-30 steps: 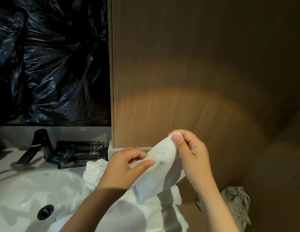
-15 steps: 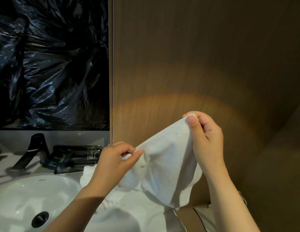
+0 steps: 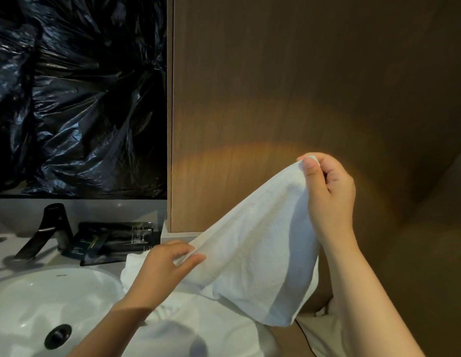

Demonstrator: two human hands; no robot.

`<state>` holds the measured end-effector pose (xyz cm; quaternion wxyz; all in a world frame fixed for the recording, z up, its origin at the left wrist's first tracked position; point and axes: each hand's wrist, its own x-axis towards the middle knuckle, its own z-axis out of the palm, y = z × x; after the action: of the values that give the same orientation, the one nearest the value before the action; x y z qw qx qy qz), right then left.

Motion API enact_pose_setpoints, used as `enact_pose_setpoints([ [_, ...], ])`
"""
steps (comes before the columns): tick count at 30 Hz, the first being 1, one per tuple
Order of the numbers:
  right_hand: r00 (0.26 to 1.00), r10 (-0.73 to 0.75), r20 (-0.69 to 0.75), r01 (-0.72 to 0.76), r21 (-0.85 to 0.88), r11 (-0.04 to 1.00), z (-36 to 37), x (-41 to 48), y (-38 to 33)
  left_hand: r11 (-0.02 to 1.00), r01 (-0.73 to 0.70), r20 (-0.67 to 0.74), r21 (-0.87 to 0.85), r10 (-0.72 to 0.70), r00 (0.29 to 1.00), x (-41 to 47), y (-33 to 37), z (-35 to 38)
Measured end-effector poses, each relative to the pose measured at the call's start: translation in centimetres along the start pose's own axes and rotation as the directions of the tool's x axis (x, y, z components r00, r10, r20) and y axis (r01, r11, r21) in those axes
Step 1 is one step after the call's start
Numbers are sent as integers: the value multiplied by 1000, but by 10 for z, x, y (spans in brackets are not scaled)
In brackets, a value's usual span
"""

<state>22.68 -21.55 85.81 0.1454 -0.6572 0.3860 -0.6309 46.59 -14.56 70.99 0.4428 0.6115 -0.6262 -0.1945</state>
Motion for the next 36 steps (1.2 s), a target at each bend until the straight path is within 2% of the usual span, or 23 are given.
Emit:
enact_pose_setpoints([
  [2,1000,10,4,-10,-19,1000,-1,2,2,998,39,10,-39,-39,999,-2,-6,-2],
  [8,999,47,-9,-48,-54,997,-6,8,8,997,70,9,-13,-69,998,6,-19,-17],
  [16,998,52,-33,-55,-98,994,-16,19,15,980,133,71,146,-145,987,16,-42,-37],
  [24,997,68,-29,-71,-129,989,-20,26,30,969,141,16,204,-148,989,27,-45,-50],
  [27,997,55,-58,-62,-130,990,-25,32,31,979,119,-76,164,-108,991,39,-33,-63],
  [29,994,56,-93,-68,-134,989,-30,40,29,992,105,-168,67,-92,981,51,-18,-75],
  [33,979,66,-190,-86,-99,991,-41,61,22,992,18,-364,-127,-63,929,86,25,-100],
  [36,966,63,-250,-87,-83,993,-47,73,17,971,-75,-449,-226,-36,893,104,57,-115],
])
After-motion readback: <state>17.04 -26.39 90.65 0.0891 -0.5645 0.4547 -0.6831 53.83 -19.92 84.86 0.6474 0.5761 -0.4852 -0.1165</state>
